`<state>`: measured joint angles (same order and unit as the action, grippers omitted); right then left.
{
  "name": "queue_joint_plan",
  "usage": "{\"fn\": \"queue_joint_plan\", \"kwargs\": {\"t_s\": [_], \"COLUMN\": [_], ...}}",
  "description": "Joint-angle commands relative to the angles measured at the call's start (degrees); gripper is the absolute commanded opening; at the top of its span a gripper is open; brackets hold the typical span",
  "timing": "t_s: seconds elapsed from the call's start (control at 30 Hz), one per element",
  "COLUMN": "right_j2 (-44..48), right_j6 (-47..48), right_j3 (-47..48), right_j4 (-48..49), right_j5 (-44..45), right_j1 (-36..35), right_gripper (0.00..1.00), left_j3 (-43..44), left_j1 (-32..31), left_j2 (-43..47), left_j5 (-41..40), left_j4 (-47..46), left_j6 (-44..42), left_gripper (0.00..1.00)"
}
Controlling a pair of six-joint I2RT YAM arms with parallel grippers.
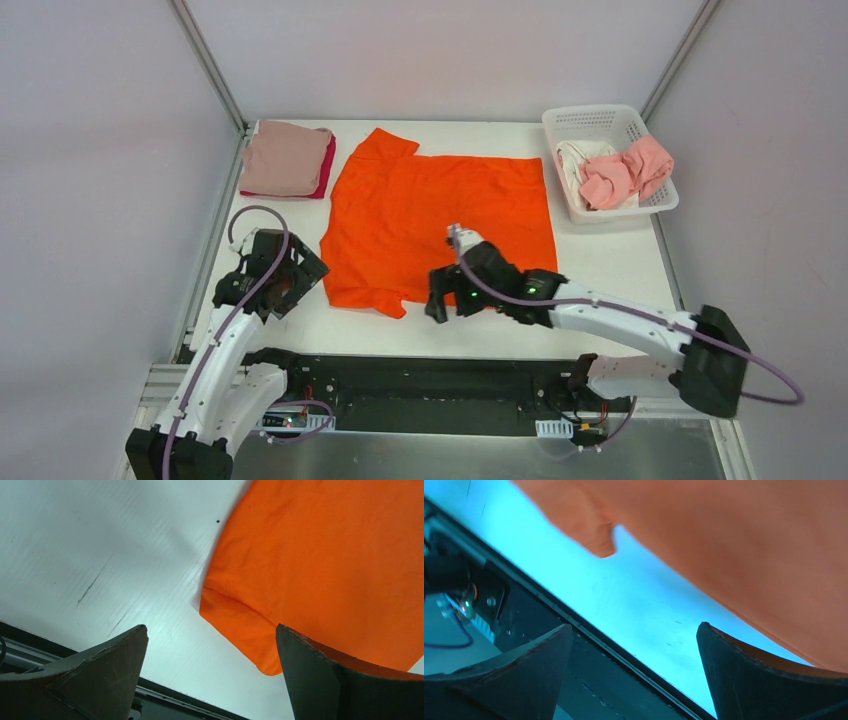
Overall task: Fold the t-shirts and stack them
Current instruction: Flatten out the tshirt
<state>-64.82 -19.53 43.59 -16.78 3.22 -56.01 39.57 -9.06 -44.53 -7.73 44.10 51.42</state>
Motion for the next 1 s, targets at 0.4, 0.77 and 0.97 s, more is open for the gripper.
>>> {"fn": "queue_joint_plan", "kwargs": {"t_s": [0.4, 0.77, 0.97], "right_j2": [-39.6, -41.4, -41.1], "right_j6": [2.9, -5.9, -15.0], "right_j3": [21.0, 28.1, 34.6], "right_j4": [13.8, 10.7, 5.9], "right_j5": [2.1, 11.1, 3.2], "right_j1": [-13.4, -13.2, -7.0], "right_gripper": [0.76, 0.0, 0.0], "left_j3": [-7.2, -6.0, -3.2], "left_j1": [-0.4, -0.4, -0.4], "left_j2": [7.7, 7.3, 6.0], "left_j5": [0.5, -0.8, 0.4], "left_j4": [1.3, 0.8, -1.5], "left_j6": [5.2, 3.9, 1.7], "left_gripper": [0.99, 0.99, 0.99]}}
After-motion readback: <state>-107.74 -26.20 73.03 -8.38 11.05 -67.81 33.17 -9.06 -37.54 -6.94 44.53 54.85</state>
